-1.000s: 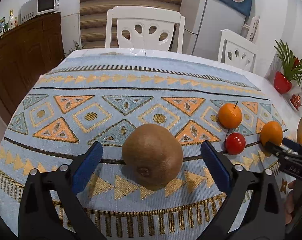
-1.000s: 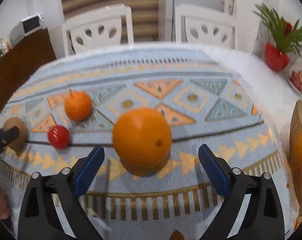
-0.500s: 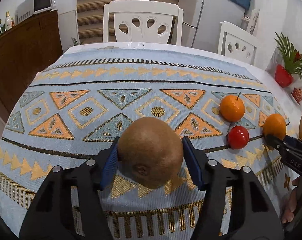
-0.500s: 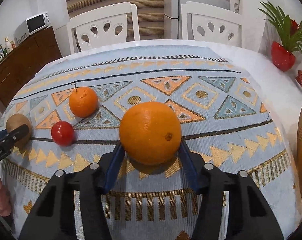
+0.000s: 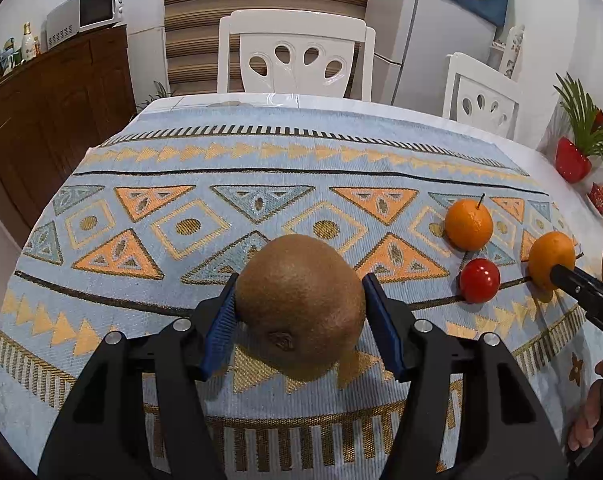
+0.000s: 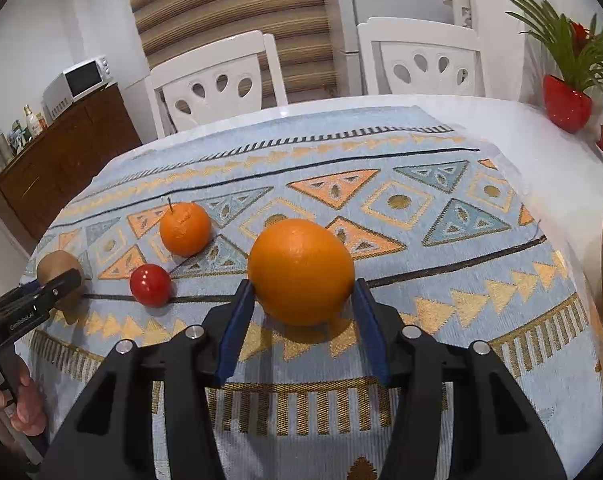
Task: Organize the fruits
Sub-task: 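Carry kiwi and large orange into the glass bowl and open both tools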
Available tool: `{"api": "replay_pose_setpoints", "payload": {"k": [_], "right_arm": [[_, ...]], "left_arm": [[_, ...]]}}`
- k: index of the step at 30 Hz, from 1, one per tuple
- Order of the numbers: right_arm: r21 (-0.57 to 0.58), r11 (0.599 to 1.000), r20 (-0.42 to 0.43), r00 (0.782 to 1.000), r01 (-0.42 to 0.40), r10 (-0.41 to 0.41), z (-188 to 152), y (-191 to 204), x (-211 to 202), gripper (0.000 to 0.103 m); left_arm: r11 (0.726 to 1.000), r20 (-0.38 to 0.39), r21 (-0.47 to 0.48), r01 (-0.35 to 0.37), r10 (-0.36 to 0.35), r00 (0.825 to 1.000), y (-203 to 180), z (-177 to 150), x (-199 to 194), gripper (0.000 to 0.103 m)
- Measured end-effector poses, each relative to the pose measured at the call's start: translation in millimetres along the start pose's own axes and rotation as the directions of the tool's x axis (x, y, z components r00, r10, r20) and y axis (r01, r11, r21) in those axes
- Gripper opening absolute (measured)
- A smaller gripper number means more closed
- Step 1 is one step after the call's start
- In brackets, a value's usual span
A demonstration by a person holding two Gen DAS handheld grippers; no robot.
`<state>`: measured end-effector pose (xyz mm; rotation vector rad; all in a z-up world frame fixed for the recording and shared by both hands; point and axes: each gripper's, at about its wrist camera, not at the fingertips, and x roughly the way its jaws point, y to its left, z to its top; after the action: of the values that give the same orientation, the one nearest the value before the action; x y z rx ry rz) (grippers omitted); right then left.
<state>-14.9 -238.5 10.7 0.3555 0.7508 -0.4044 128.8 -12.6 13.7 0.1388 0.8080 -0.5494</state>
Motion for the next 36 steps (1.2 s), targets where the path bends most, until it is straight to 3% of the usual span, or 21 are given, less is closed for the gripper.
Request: {"api": "replay_pose_setpoints", "payload": {"k": [3,6,8,10,14,19,21,23,28,30,34,36], "right_arm": [[0.014,1.000,-0.051,0.999,-0.005,0.006,5,-1,13,0.065],[0.021,0.999,-0.066,0.997,-0.039,0.041,14,0,21,0.066],[0.008,1.000,-0.076,0.997,-0.006,0.006,16,4,28,0.058],[0.005,1.000,-0.065,0.998,0.004,-0.004,15,5,27,0.057],[-0.006,1.000,-0.022,1.000,0.021,-0.021,6,7,10,0.057],[0.069,0.997,-0.008,1.000,-0.023,0.023,-7,-9,-26,0.057],[0.073,0.997,0.020,1.000,-0.009,0.007,-14,-17,-49,0.057],[0.074,0.997,0.082,0.996,0.017,-0.023,-21,-27,-80,0.057],[0.149,0.987,0.227,0.969,0.064,-0.097,-25,-80,-162,0.057],[0.204,0.974,0.257,0.955,0.098,-0.150,-25,-111,-189,0.057],[0.333,0.932,0.284,0.928,0.140,-0.241,-27,-176,-229,0.057],[0.394,0.904,0.266,0.922,0.164,-0.283,-29,-212,-239,0.057]], "left_arm": [[1.000,-0.002,-0.001,0.003,-0.003,1.000,1,1,1,0.060],[1.000,-0.009,-0.013,0.009,-0.010,1.000,4,2,3,0.060],[1.000,-0.013,-0.021,0.013,-0.013,1.000,5,1,3,0.060],[1.000,-0.009,-0.021,0.013,-0.013,1.000,5,1,3,0.060],[1.000,0.009,-0.015,0.005,-0.005,1.000,3,-1,-2,0.060],[0.999,0.058,0.043,-0.021,0.018,0.998,-12,-3,-17,0.060],[0.996,0.026,0.072,0.059,-0.061,0.998,-24,-2,-25,0.060],[0.983,0.020,0.087,0.165,-0.167,0.986,-42,0,-41,0.060],[0.942,0.017,0.189,0.279,-0.287,0.958,-110,10,-74,0.060],[0.915,0.000,0.218,0.340,-0.348,0.937,-145,14,-86,0.060],[0.845,-0.062,0.242,0.478,-0.478,0.876,-215,19,-98,0.060],[0.816,-0.073,0.292,0.499,-0.501,0.862,-259,14,-104,0.060]]}}
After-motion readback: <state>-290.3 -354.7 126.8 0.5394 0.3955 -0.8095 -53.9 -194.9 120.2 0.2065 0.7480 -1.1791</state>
